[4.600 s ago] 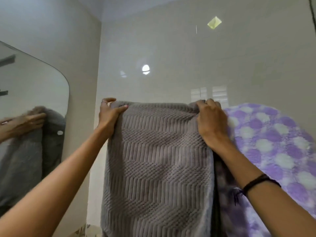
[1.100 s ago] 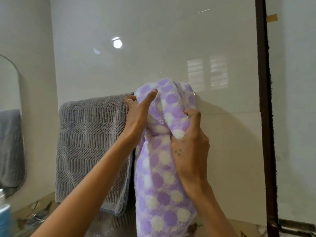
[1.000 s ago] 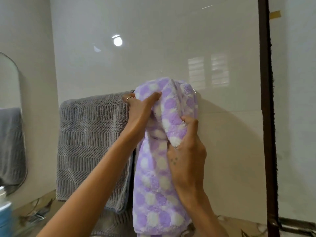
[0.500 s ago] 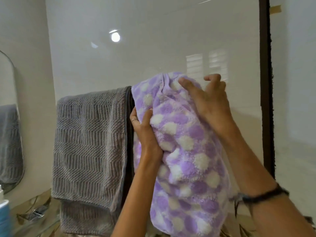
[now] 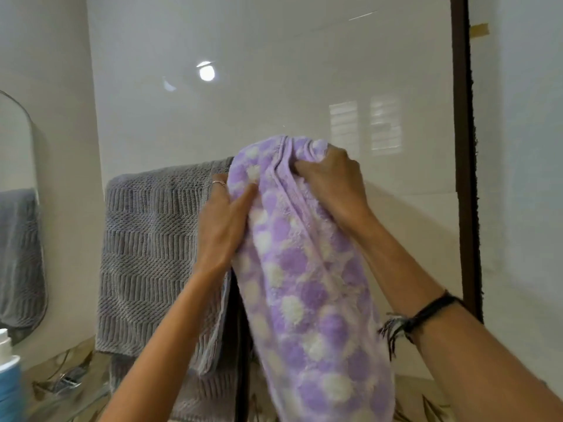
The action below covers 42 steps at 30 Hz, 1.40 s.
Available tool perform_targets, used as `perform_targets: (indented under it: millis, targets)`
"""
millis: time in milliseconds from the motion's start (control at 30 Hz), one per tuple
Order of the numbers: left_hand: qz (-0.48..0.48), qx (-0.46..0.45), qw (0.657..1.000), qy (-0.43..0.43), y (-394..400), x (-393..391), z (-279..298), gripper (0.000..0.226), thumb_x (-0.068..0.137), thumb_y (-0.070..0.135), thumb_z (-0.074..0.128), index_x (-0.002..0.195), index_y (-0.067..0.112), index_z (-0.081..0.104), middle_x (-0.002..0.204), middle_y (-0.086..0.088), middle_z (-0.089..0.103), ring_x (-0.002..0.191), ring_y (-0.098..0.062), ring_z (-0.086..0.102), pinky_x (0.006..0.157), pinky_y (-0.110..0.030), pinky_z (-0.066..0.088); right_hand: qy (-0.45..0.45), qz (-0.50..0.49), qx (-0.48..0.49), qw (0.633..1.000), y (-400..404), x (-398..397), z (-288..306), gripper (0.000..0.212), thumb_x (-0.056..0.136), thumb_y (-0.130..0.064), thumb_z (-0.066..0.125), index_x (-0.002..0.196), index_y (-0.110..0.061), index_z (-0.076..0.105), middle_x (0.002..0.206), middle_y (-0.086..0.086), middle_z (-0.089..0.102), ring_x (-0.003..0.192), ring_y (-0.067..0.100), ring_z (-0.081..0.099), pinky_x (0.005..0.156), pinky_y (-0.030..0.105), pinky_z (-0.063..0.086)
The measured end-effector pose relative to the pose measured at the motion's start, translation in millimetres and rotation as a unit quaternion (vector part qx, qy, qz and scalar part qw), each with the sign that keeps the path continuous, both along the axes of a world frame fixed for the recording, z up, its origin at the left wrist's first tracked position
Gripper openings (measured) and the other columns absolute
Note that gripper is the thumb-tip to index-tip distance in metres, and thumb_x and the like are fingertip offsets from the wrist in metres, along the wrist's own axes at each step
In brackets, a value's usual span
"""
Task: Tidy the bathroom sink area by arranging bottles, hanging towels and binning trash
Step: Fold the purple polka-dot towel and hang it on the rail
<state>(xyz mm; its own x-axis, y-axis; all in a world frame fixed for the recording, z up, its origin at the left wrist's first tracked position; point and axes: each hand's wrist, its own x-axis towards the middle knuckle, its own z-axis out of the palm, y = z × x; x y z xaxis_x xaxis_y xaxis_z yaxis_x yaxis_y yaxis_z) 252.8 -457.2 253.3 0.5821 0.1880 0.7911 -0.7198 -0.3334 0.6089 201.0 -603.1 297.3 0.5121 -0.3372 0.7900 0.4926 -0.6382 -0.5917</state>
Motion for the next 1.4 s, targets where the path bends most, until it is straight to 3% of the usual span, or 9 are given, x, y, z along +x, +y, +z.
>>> perform_targets:
  millis: [100,300,500,700,867,1067,1133,1233,1400]
  targets:
    - [0.193,0.087,0.972,-0.098,16,6,15,0.028,0.091,0.039,0.045,0.094,0.016,0.062,0.101,-0.01,0.058,0.099,-0.027,0.052,0.072,-0.029,0.032,-0.01,-0.018,0.016,1.0,6,2,-19,0.044,0.08,-0.032,0.062,0.118,-0.011,0.054,0.11,0.011,0.063,0.101,0.032,0.058,0.072,0.029,0.037]
    - [0.101,0.213,0.966,-0.103,17,37,56,0.033,0.1,0.024,0.031,0.114,0.008,0.055,0.118,-0.019,0.06,0.109,-0.034,0.052,0.094,-0.041,0.035,-0.047,-0.001,0.056,0.997,16,-1,-60,0.043,0.083,-0.037,0.061,0.118,-0.012,0.059,0.098,0.002,0.07,0.081,0.021,0.063,0.072,0.03,0.051]
    - [0.184,0.274,0.936,-0.121,24,72,61,0.038,0.102,0.018,0.027,0.122,-0.004,0.05,0.099,-0.027,0.06,0.092,-0.04,0.055,0.069,-0.035,0.023,-0.07,0.028,0.072,0.995,31,-12,-87,0.037,0.085,-0.04,0.063,0.116,-0.02,0.064,0.102,-0.007,0.072,0.087,0.009,0.067,0.075,0.024,0.054]
    - [0.167,0.189,0.959,-0.131,16,73,58,0.053,0.102,0.026,0.025,0.055,0.007,0.04,0.051,0.003,0.034,0.048,-0.013,0.026,0.072,-0.035,0.026,0.075,0.006,0.039,0.996,22,-14,-44,0.061,0.075,-0.063,0.059,0.116,-0.017,0.061,0.108,0.008,0.069,0.1,0.028,0.063,0.09,0.037,0.049]
    - [0.154,0.154,0.97,-0.111,14,70,60,0.056,0.102,0.028,0.024,0.047,0.015,0.025,0.046,0.0,0.033,0.045,-0.015,0.029,0.083,-0.038,0.032,0.006,0.018,0.106,0.994,34,-1,0,0.082,0.071,-0.051,0.071,0.132,-0.006,0.039,0.132,0.009,0.052,0.121,0.026,0.05,0.103,0.04,0.041]
    - [0.157,0.183,0.966,-0.094,15,68,62,0.049,0.101,0.024,0.023,0.056,0.016,0.041,0.051,0.001,0.036,0.055,-0.028,0.039,0.089,-0.04,0.033,-0.034,0.081,0.193,0.977,39,3,-39,0.044,0.075,-0.03,0.072,0.116,-0.019,0.061,0.107,0.001,0.07,0.1,0.022,0.065,0.094,0.042,0.05]
    - [0.144,0.184,0.969,-0.078,15,65,62,0.04,0.1,0.018,0.024,0.092,-0.001,0.058,0.056,-0.004,0.041,0.058,-0.03,0.044,0.09,-0.044,0.035,-0.054,0.096,0.202,0.973,42,-1,-47,0.036,0.075,-0.027,0.071,0.109,-0.019,0.065,0.102,0.001,0.072,0.095,0.021,0.068,0.092,0.044,0.052]
    - [0.13,0.198,0.97,-0.053,18,73,63,0.031,0.097,0.008,0.033,0.125,0.0,0.045,0.065,-0.008,0.039,0.055,-0.025,0.036,0.089,-0.047,0.037,-0.06,0.103,0.196,0.973,44,-9,-64,0.034,0.073,-0.03,0.07,0.106,-0.024,0.067,0.097,-0.004,0.074,0.092,0.016,0.07,0.089,0.043,0.054]
    - [0.199,0.195,0.955,-0.102,15,78,64,0.035,0.1,0.017,0.026,0.07,0.01,0.044,0.072,-0.015,0.059,0.058,-0.024,0.034,0.085,-0.041,0.035,-0.072,0.15,0.202,0.965,45,-21,-97,0.034,0.075,-0.031,0.074,0.107,-0.033,0.066,0.1,-0.012,0.074,0.093,0.009,0.07,0.085,0.037,0.054]
